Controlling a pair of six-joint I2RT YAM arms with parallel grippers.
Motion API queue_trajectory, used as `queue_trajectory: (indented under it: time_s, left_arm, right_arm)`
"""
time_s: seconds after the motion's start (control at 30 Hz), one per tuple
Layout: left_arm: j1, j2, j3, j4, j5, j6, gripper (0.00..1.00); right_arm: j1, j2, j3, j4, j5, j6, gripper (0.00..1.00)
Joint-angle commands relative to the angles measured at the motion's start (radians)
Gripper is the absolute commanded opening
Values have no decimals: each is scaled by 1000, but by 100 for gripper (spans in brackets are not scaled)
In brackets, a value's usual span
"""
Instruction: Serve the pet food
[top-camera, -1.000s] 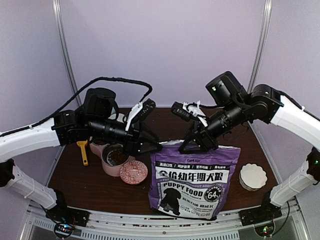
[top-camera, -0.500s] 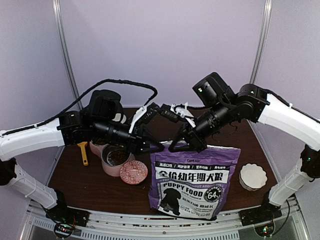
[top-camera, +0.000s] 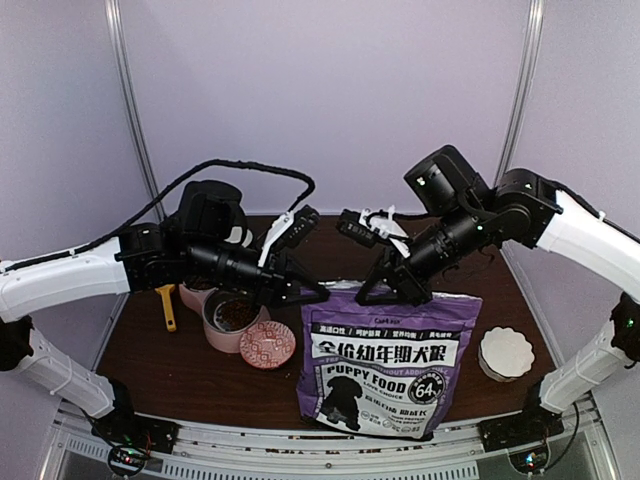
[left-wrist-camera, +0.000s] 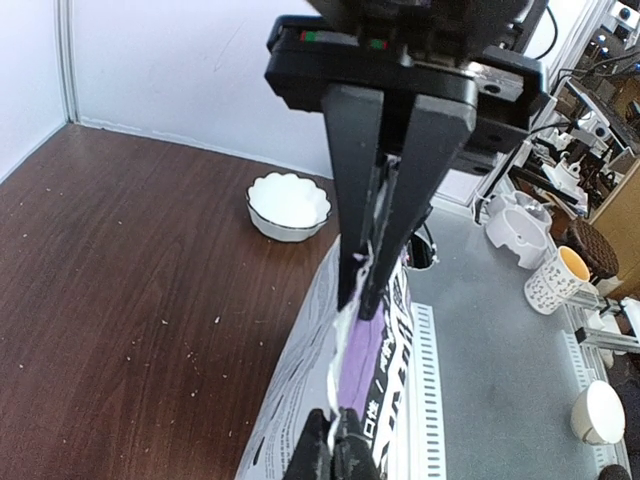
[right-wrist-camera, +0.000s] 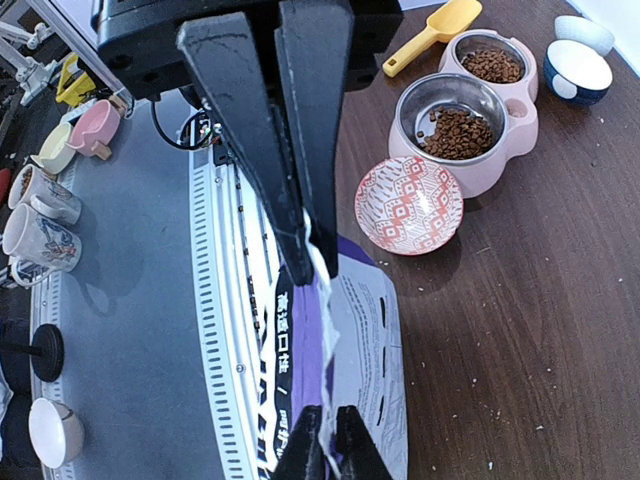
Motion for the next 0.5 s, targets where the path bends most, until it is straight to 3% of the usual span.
queue_trajectory:
  time_s: [0.0, 0.2, 0.33, 0.47]
  left_arm:
    - [8, -14, -4, 43, -10, -2, 0]
    - [13, -16, 9, 30, -13, 1, 0]
    - [18, -24, 9, 28, -19, 3, 0]
    - [21, -24, 13, 26, -21, 3, 0]
  right_arm:
    - [3, -45, -37, -38, 44, -11, 0]
    - [4, -63, -49, -53, 70, -13, 0]
    - [2, -83, -65, -70, 94, -17, 12]
    - [2, -94, -86, -92, 102, -18, 11]
